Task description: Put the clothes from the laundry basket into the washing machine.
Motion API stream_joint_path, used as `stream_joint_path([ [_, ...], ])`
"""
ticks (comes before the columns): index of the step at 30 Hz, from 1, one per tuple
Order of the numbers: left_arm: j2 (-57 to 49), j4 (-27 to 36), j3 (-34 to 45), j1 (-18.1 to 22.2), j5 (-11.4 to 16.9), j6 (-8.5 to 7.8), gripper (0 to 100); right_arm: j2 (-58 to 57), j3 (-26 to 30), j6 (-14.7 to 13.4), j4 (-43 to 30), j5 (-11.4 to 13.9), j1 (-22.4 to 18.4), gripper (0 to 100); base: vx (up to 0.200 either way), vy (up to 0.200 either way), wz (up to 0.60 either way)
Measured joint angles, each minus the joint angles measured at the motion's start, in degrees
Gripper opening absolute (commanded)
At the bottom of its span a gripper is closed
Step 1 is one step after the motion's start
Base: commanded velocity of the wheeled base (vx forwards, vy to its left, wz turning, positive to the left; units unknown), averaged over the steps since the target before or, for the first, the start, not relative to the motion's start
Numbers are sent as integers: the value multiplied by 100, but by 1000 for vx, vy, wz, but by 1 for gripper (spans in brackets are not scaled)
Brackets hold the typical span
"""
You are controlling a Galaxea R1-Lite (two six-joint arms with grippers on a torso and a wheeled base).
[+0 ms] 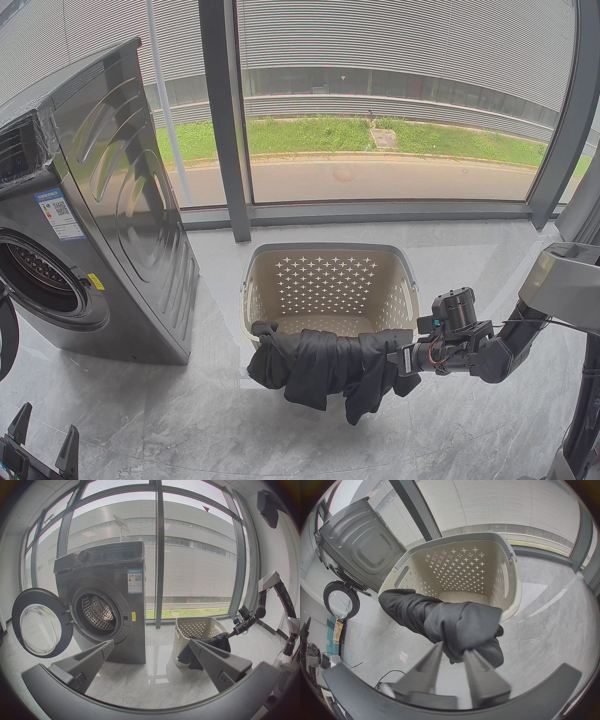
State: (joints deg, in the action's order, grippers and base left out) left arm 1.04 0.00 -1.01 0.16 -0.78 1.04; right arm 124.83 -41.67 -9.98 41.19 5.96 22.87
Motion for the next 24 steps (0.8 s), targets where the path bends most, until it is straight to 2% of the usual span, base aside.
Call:
stream_joint_path([
  [9, 0, 0, 0, 0, 2, -4, 100, 129, -113, 2, 123, -82, -55, 100, 0, 0, 0],
  [13, 0, 0, 0, 0, 2, -2, 100, 297, -284, 2, 145, -206, -74, 100, 0, 0, 0],
  [18, 0, 0, 0, 0, -4, 5, 100, 500, -524, 2, 150, -241, -77, 100, 0, 0, 0],
  [19, 0, 0, 0, 0, -6, 7, 100, 538, -563, 0, 152, -244, -74, 0, 0, 0, 0],
  [24, 0, 0, 0, 0, -1, 2, 100, 629, -664, -11, 156, -246, -68, 0, 0, 0, 0],
])
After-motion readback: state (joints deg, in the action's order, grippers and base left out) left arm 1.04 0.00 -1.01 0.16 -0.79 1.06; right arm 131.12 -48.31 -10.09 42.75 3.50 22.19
